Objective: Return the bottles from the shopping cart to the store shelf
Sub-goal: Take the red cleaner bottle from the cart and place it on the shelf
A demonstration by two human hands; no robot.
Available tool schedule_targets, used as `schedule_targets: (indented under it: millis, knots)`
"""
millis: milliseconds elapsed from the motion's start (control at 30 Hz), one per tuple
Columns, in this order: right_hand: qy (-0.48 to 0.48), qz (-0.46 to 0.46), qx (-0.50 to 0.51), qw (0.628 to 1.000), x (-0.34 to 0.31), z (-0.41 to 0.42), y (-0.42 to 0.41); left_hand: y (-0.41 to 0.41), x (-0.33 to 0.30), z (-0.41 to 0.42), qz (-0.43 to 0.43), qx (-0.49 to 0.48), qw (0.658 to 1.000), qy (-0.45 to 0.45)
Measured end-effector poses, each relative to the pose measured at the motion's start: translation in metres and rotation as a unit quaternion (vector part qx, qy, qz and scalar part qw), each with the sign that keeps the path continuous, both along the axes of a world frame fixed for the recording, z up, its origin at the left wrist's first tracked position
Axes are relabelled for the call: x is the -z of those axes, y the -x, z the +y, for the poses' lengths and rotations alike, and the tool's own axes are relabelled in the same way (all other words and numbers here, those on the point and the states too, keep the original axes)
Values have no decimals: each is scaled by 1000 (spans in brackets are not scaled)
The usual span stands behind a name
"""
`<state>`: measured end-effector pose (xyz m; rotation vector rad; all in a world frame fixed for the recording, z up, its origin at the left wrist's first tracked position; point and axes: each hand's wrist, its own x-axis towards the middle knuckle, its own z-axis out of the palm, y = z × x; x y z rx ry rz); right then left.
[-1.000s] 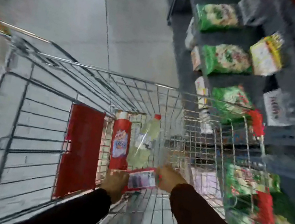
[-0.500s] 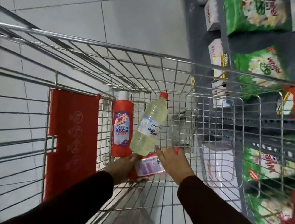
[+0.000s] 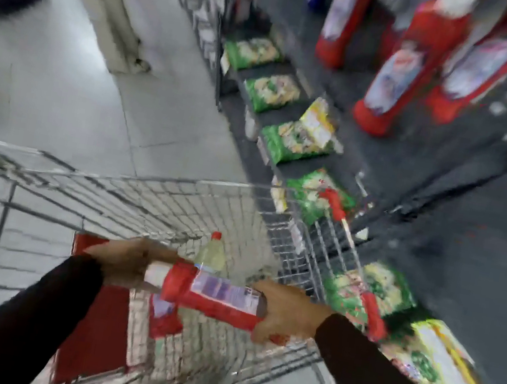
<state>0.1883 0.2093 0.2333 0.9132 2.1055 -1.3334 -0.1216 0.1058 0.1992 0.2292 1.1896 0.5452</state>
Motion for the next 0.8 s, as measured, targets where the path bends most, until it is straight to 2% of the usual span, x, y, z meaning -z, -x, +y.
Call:
schedule_targets:
  millis: [100,167,233,300,367,467,533,567,667,800]
  knots:
    - [116,92,186,971,-59,-5,-22,-25,-76,29,-78,-109,984,-120]
    - [167,163,302,924,-113,-21,-50,-72,-147,54,-83,-85,967,-225]
    - [165,255,374,876,-176,-42,-87,-133,-224,77,-50,-46,940,-335]
    - [124,312,422,842,-215,-59,-118,-187,-289,87,-37,-34,909,-413]
    - [55,368,446,814,-254,-77,-152,-241,-344,88,-76,-6,875,-478]
    - [4,438,465,769,-302,-98,-195,-306,-415,85,-137,47,825,-547]
    - [-34,487,475,732,-348,-121,-231,-359,-472,76,-146,88,791,-588]
    - [-34,499,467,729,-359,-128,-241,-376,-491,71,-146,101,776,-605]
    - [-130,514,472,704,-406,-149,-278,-435,-547,57,-139,164,716,-664]
    - [-215,518,494,665,-448,-169,-325,-494,-598,40,-144,200,675,-695]
